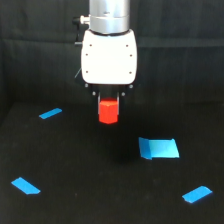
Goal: Pick up the red object from the table
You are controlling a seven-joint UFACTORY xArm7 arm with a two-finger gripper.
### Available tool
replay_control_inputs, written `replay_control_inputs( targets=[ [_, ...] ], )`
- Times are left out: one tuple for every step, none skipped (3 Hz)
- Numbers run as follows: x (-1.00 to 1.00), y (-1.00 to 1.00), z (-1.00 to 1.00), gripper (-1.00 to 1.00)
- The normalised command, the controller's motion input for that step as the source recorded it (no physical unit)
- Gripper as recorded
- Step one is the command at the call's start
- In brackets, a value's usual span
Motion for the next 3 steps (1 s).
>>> replay_control_inputs(
  targets=[
    [0.01, 0.04, 0.18, -1.00],
    [-0.04, 0.05, -0.04, -0.97],
    [-0.03, -0.03, 0.07, -0.97]
  ],
)
